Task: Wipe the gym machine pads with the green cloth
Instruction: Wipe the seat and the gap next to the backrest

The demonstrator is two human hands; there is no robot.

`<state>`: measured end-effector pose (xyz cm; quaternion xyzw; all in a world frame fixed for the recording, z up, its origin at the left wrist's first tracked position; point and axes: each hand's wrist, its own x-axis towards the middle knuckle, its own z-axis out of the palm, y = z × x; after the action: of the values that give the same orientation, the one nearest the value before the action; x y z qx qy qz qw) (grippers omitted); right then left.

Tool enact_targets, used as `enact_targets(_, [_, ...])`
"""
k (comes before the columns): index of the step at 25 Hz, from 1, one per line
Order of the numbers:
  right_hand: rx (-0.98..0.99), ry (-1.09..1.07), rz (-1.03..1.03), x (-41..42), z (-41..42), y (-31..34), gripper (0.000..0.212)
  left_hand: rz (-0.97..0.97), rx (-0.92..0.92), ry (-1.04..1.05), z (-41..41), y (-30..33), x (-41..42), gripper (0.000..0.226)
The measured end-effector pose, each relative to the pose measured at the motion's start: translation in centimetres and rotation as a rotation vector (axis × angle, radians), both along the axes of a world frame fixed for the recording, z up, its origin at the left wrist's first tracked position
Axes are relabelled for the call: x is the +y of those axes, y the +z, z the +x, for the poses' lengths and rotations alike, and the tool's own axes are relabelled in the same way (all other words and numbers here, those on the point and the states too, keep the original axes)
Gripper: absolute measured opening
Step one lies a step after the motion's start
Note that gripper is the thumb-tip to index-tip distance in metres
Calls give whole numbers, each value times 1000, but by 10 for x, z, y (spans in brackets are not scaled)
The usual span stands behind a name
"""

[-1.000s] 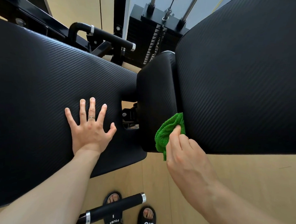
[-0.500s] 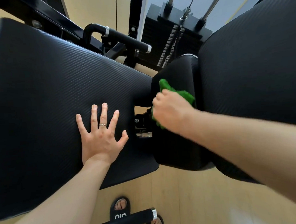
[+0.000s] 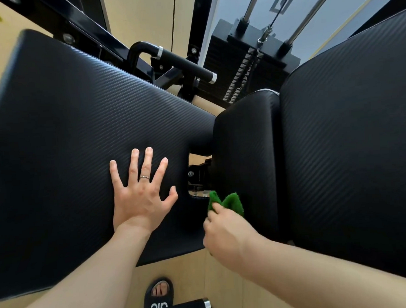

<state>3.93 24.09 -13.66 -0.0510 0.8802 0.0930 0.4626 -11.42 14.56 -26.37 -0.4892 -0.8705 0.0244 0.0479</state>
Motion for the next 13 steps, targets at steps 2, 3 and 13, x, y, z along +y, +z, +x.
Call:
enact_targets(2, [-8, -12, -37, 10, -9, -8, 28, 2, 6, -9, 0, 0, 1, 74])
enact_targets(3, [36, -16, -36, 22, -18, -14, 27, 2, 8, -5, -1, -1, 1, 74])
enact_targets(13, [266, -207, 297, 160, -112, -43, 25, 42, 27, -20, -2, -10, 0, 74])
